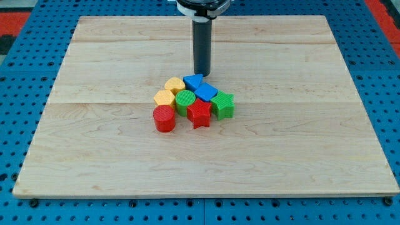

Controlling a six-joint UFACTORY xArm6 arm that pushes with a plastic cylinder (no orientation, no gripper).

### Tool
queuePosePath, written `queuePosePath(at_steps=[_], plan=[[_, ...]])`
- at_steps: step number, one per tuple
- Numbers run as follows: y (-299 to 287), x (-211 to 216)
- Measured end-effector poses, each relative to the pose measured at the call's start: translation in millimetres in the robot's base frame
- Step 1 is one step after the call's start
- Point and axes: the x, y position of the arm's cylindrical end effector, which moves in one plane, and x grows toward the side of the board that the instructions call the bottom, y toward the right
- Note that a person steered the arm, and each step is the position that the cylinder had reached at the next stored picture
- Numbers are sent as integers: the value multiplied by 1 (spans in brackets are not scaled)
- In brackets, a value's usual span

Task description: Place your hand to the right of the green star

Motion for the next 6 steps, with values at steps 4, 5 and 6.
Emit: queuePosePath(at_steps=[4,5,6], plan=[[153,31],[112,56],[75,81]])
